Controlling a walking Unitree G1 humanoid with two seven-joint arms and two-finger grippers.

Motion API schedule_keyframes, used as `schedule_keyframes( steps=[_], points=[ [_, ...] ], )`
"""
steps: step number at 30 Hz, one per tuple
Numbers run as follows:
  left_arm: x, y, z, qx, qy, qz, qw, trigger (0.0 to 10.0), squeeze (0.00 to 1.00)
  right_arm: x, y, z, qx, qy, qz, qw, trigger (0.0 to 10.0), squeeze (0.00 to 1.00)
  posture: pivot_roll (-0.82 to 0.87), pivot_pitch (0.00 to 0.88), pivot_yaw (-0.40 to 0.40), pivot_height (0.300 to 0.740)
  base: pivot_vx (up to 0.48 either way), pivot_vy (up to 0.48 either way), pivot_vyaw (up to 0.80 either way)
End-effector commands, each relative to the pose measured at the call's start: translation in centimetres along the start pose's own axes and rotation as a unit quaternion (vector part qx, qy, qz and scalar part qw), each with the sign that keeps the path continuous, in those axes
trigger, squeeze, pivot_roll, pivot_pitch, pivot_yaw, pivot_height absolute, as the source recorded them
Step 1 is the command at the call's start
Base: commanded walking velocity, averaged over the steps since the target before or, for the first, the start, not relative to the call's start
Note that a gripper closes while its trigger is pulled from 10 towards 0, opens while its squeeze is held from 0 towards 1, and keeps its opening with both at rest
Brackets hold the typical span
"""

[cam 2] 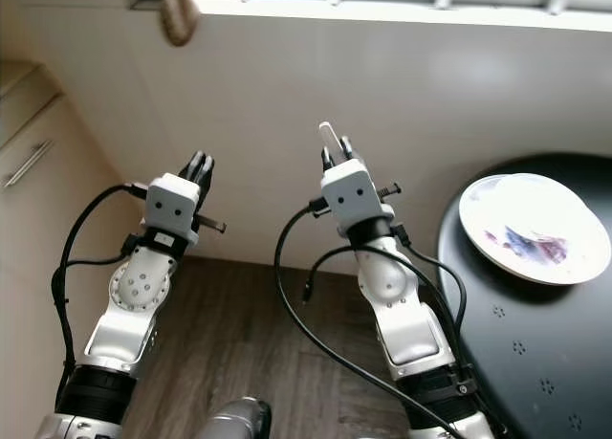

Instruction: Kitchen organization

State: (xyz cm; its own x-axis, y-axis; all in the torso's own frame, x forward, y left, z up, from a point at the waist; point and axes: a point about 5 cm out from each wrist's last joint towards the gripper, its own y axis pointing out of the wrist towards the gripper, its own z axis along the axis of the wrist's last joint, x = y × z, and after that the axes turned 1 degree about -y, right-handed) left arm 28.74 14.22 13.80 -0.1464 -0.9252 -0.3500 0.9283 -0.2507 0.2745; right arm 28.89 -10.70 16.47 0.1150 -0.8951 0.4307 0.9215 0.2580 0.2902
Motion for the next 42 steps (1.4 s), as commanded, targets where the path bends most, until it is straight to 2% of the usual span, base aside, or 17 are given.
schedule_keyframes(
  steps=[1, 7, 42],
  points=[
    [-0.5, 0.13, 0.02, 0.002, 0.009, 0.006, 1.0, 10.0, 0.0, -0.13, 0.27, 0.23, 0.003, -0.001, -0.003, 1.0, 10.0, 0.0, 0.15, 0.0, -0.028, 0.74, 0.0, 0.0, 0.8],
    [-0.78, 0.38, 0.26, 0.011, 0.01, 0.015, 1.0, 10.0, 0.0, -0.17, 0.46, 0.46, 0.009, -0.002, -0.009, 1.0, 10.0, 0.0, 0.16, 0.0, -0.027, 0.74, 0.0, 0.0, 0.8],
    [-0.79, 0.7, 0.47, 0.025, 0.013, 0.028, 0.999, 10.0, 0.0, 0.1, 0.89, 0.77, 0.026, -0.003, -0.023, 0.999, 10.0, 0.0, 0.16, 0.0, -0.032, 0.74, 0.289, 0.0, 0.8]
  ],
)
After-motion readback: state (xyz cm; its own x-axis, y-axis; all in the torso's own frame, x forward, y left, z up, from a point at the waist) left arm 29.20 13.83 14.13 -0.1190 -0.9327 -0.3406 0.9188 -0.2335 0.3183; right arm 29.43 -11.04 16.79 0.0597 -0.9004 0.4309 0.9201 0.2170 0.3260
